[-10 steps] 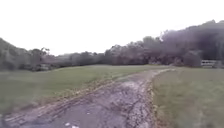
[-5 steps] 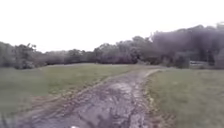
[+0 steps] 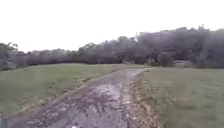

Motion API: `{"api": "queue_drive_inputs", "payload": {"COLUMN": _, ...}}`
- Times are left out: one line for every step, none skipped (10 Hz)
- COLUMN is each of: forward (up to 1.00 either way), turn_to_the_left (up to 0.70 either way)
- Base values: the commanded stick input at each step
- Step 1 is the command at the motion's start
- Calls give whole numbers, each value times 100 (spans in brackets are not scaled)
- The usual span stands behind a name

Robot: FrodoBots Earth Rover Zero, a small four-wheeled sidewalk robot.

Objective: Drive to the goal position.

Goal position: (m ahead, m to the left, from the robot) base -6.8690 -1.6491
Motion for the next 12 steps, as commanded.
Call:
{"api": "queue_drive_inputs", "payload": {"forward": 100, "turn_to_the_left": 0}}
{"api": "queue_drive_inputs", "payload": {"forward": 100, "turn_to_the_left": 11}}
{"api": "queue_drive_inputs", "payload": {"forward": 100, "turn_to_the_left": 27}}
{"api": "queue_drive_inputs", "payload": {"forward": 100, "turn_to_the_left": 27}}
{"api": "queue_drive_inputs", "payload": {"forward": 100, "turn_to_the_left": 27}}
{"api": "queue_drive_inputs", "payload": {"forward": 100, "turn_to_the_left": 27}}
{"api": "queue_drive_inputs", "payload": {"forward": 100, "turn_to_the_left": 27}}
{"api": "queue_drive_inputs", "payload": {"forward": 100, "turn_to_the_left": 23}}
{"api": "queue_drive_inputs", "payload": {"forward": 100, "turn_to_the_left": 6}}
{"api": "queue_drive_inputs", "payload": {"forward": 100, "turn_to_the_left": 0}}
{"api": "queue_drive_inputs", "payload": {"forward": 100, "turn_to_the_left": 0}}
{"api": "queue_drive_inputs", "payload": {"forward": 100, "turn_to_the_left": 0}}
